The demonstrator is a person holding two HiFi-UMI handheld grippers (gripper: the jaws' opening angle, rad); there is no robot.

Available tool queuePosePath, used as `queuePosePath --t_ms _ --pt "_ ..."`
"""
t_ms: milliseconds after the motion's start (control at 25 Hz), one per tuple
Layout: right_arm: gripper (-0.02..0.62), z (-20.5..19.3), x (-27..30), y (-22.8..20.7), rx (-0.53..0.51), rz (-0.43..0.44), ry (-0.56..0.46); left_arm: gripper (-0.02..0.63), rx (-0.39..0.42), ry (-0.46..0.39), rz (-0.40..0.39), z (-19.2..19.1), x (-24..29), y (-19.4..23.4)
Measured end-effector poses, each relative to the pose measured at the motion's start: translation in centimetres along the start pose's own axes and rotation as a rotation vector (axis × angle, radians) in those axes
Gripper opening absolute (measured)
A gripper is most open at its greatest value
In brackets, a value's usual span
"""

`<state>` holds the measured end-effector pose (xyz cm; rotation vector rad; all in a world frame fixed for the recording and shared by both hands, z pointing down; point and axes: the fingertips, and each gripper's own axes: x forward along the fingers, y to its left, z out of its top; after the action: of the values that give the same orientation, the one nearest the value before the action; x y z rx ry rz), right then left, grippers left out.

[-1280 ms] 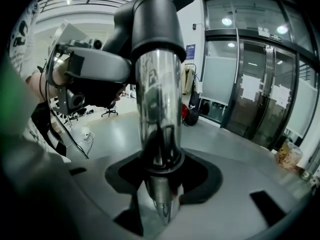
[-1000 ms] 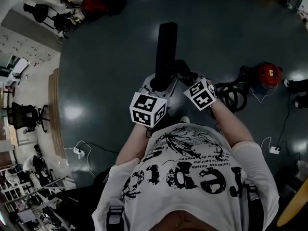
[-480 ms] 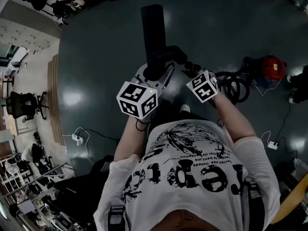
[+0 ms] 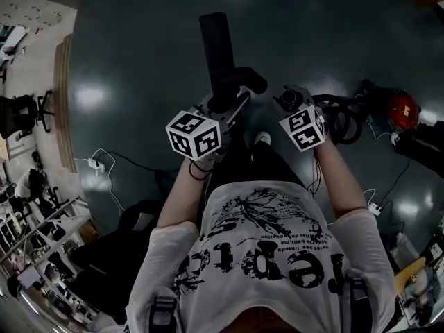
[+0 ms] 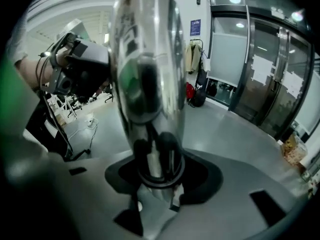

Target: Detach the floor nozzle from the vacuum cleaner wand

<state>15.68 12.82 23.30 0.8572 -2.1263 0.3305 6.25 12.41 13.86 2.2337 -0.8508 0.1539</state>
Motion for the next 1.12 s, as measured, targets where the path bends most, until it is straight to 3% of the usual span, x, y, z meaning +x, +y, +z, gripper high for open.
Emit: queuePosePath --t_ms 200,360,480,680,880,1120 --pt "0.179 -0.3 8.8 0.2 -0.026 0.009 0.063 0.135 -0.090 0.051 -0.045 -1.7 1.5 9.5" --pt "0.178 -0.8 15.0 -0.7 -0.009 -0.017 0.070 0.135 -0.274 0.114 -0.045 -4.3 2.7 17.1" --pt "0.179 -0.8 20.4 -2.8 0.001 -0.080 0.073 0.135 -0.351 0.090 -0.015 -5.5 4.6 23.9" --pt "0.179 -3.5 30.9 -5.2 0.009 -0.117 0.139 0.135 -0.404 0.087 0.019 -9.8 9.1 34.9" --pt "0.179 -8.8 40.9 -4.9 -0.017 -0.060 0.243 0.135 -0.435 0.159 0.050 -16.5 13.2 43.4" --pt "0.178 -11.4 52.9 -3.4 -0.123 -0.062 0.242 0.135 -0.468 0.196 0.013 -22.7 16.8 53.5"
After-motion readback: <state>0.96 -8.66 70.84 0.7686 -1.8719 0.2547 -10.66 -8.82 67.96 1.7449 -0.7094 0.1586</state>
